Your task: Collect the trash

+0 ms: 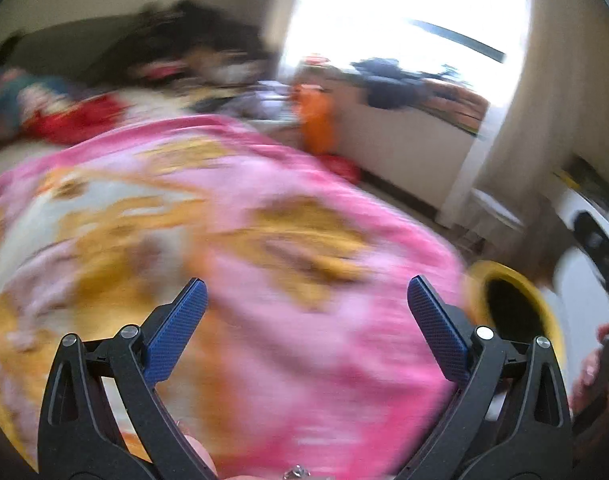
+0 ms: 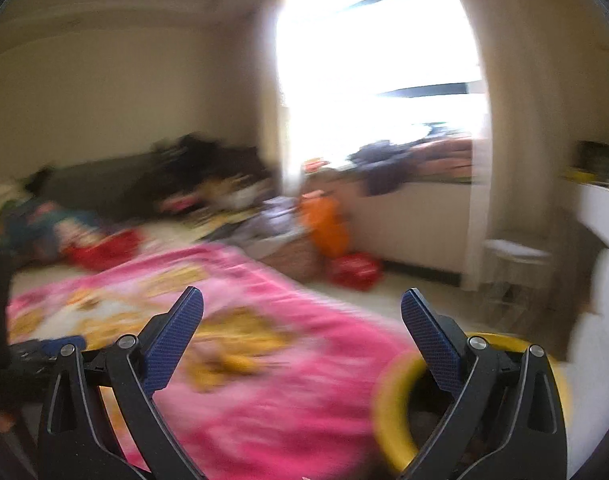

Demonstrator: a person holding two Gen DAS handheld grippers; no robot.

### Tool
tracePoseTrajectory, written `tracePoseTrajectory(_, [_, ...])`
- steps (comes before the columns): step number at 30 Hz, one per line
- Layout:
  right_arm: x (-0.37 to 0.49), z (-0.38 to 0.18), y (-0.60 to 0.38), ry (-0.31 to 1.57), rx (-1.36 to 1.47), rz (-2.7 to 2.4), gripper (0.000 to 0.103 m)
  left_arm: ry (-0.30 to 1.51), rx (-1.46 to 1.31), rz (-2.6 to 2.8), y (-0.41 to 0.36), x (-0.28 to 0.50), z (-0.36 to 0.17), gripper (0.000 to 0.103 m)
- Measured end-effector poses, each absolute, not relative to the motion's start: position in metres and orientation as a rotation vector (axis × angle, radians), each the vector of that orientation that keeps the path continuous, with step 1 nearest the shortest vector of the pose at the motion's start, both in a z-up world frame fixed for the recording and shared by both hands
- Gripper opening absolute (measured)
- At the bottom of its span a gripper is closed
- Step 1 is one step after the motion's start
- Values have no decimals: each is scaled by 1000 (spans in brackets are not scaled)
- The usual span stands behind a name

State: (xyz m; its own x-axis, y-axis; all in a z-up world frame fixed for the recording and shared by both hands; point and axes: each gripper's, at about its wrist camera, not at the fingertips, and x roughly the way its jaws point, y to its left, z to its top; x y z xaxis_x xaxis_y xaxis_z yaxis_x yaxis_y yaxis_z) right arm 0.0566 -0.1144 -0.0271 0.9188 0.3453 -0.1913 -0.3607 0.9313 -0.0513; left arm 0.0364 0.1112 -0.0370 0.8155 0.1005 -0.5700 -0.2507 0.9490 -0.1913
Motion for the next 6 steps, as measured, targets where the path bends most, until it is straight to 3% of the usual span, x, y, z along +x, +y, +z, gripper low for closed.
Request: tracePoseTrajectory(6, [106,-89,67,571,-192,707,97,705,-344,701,278,2,-88,92])
